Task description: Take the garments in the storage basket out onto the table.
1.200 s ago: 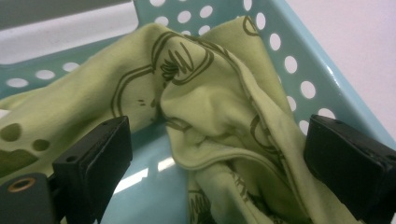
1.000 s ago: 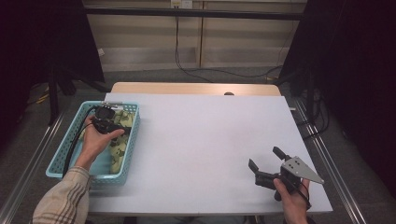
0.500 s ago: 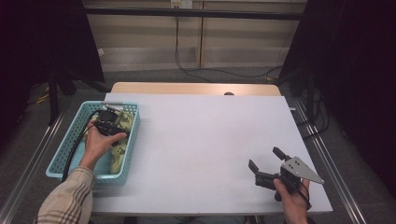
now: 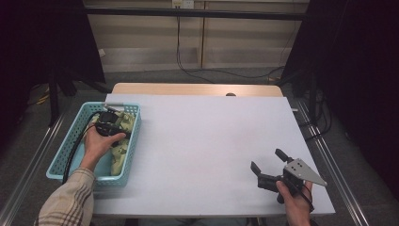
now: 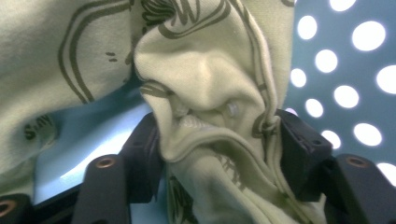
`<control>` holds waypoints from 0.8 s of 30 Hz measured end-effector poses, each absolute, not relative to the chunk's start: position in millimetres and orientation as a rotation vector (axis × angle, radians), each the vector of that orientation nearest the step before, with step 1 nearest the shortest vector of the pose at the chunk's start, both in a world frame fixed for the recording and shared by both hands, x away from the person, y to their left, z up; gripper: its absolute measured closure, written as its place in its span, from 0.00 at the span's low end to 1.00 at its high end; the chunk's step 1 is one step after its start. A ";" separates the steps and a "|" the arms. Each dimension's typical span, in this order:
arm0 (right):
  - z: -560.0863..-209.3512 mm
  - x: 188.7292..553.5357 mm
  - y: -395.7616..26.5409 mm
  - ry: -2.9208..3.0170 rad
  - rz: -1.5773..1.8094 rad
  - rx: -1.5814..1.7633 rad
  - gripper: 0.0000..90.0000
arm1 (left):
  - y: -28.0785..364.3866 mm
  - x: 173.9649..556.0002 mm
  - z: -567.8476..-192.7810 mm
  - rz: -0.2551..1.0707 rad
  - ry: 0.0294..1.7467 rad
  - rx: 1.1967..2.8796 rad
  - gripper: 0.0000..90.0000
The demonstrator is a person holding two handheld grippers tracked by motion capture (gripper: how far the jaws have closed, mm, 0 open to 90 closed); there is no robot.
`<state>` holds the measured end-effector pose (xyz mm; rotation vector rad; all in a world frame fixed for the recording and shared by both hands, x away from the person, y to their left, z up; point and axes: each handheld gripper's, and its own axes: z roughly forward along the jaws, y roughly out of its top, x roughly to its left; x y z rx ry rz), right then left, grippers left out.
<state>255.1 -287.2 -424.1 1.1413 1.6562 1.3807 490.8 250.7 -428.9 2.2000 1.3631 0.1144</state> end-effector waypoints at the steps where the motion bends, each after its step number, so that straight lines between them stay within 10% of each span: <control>1: -424.0 254.9 -287.2 1.657 1.383 1.142 0.01 | 250.8 490.5 -428.3 0.107 1.350 2.208 0.50; 18: -424.1 254.9 -287.5 1.663 1.382 1.145 0.01 | 257.7 487.9 -419.6 0.149 1.396 2.221 0.73; 22: -424.0 255.0 -287.4 1.664 1.376 1.150 0.01 | 253.0 486.8 -417.9 0.196 1.411 2.231 0.65; 24: -423.9 254.8 -287.3 1.664 1.376 1.147 0.01 | 250.6 485.6 -416.1 0.224 1.428 2.240 0.46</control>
